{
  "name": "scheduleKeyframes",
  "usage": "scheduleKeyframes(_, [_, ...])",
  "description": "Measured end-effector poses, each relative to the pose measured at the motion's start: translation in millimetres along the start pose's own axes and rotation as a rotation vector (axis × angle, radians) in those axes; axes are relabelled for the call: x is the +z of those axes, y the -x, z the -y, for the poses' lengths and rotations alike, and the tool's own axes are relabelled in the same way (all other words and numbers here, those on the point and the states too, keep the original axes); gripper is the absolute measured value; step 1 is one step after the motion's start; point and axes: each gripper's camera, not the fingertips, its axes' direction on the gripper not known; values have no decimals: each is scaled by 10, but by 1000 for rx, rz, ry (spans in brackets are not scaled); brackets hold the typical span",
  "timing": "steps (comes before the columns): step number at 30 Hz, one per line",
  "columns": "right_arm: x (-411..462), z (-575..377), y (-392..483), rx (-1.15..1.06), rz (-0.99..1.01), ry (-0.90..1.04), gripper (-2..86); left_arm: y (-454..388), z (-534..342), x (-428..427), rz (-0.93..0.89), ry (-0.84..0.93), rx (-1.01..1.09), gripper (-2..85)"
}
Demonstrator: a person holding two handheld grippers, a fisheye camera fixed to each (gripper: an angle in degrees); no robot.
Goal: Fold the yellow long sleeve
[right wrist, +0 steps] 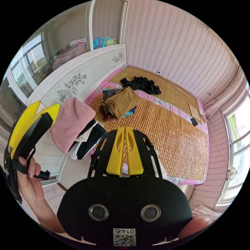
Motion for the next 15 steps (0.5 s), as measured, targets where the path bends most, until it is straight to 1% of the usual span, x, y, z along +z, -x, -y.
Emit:
scheduleKeyframes(4, [-80, -31, -326, 48, -35, -19, -8, -537, 96, 180, -66, 37, 62, 227])
scheduleKeyframes(10, [-128, -113, -923, 77, -98, -19, 11, -1299, 161, 337, -119, 48, 40, 231])
scheduleKeyframes(13, [-114, -147, -1227, 81, -89, -7, 42, -1635, 170, 412, -131, 44, 27, 234])
scheduleKeyframes(15, [-105, -151, -1451, 58, -49, 15, 90, -1788, 176, 471, -133, 63, -12, 240])
